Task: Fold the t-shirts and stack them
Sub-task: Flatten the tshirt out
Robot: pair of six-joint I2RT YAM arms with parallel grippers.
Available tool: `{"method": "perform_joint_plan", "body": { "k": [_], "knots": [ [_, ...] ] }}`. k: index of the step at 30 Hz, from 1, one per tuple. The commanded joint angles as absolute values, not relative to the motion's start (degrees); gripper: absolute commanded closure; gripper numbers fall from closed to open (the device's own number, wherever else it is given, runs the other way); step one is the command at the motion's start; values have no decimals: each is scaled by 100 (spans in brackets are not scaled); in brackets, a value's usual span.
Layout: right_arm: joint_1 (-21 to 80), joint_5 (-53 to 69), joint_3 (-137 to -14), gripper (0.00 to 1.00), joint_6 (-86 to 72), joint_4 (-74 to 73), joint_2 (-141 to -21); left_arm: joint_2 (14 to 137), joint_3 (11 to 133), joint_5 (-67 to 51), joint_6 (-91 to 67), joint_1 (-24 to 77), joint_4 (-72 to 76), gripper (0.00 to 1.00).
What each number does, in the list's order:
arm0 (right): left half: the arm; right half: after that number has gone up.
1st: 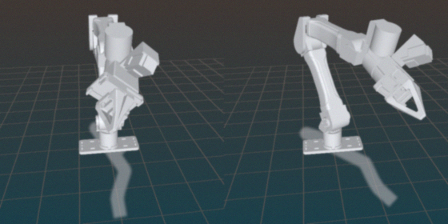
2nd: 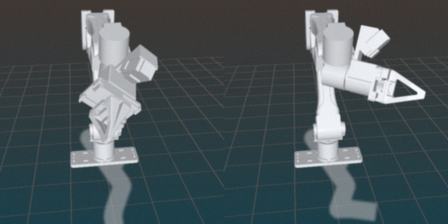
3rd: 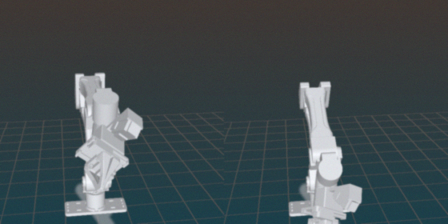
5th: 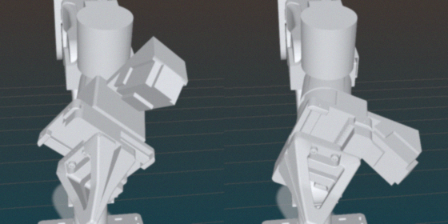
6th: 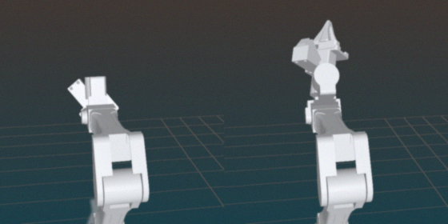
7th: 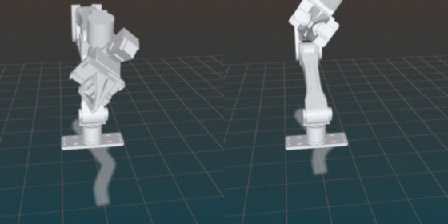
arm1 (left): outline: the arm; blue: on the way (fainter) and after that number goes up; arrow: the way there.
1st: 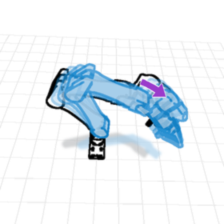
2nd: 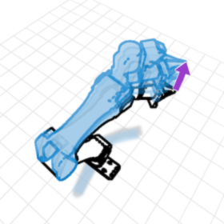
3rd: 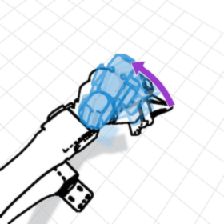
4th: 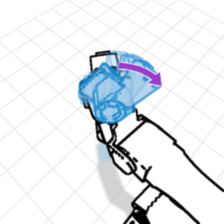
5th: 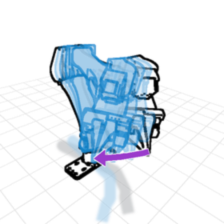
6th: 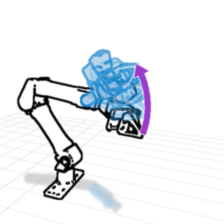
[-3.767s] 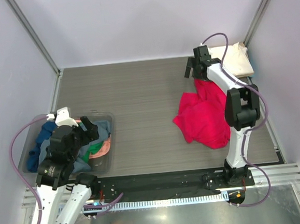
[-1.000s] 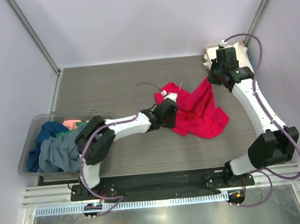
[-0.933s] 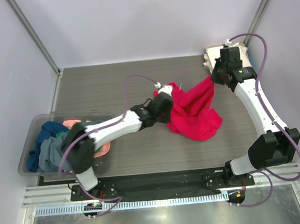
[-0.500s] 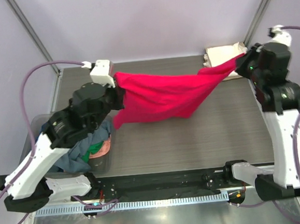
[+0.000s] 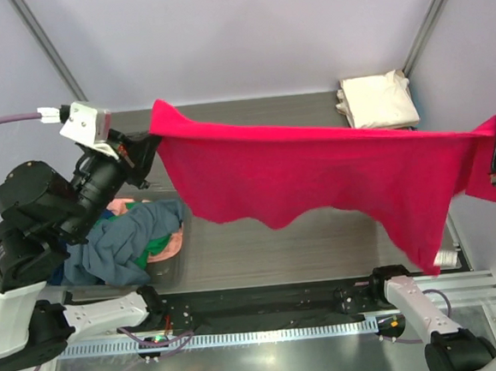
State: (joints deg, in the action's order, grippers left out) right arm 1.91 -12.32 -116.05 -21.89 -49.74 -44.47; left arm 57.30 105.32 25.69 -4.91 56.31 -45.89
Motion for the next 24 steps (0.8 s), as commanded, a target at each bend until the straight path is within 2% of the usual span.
{"method": "perform_joint_plan", "body": {
  "k": [1,4,6,10,11,12,14,15,17,19,24],
  "knots": [
    [176,-1003,-12004,99,-1601,-4755,-5682,5967,10661,2987,254,5599,-4113,100],
    [176,-616,-12550,99,-1249,-4746,-6902,6695,10678,3619,404,5564,-4253,100],
    [176,-301,-12665,99,-1152,-4729,-7503,7258,10661,3596,143,5389,-4481,100],
    [185,474,-12446,99,-1028,-4851,-9495,7882,9865,1901,-1042,3505,-4413,100],
    [185,588,-12297,94,-994,-4912,-9884,8075,9687,1794,-1115,3281,-4377,100],
    [219,641,-12270,78,-993,-4991,-10201,8477,9546,1758,-1168,2904,-4333,99],
    [255,537,-12409,21,-906,-5351,-11086,9068,9536,1723,-1317,2585,-4455,82],
    [324,136,-12497,16,-897,-5587,-11274,9645,9649,1514,-1405,2306,-4682,66],
    [334,26,-12490,13,-905,-5599,-11426,9992,10036,1328,-1564,2171,-4860,51],
    [351,-182,-12358,12,-897,-5468,-11260,10134,10212,1327,-1608,2197,-4895,44],
    [351,-194,-11305,11,-1115,-5065,-10243,9739,9845,1362,-2065,2372,-4650,40]
  ]
}}
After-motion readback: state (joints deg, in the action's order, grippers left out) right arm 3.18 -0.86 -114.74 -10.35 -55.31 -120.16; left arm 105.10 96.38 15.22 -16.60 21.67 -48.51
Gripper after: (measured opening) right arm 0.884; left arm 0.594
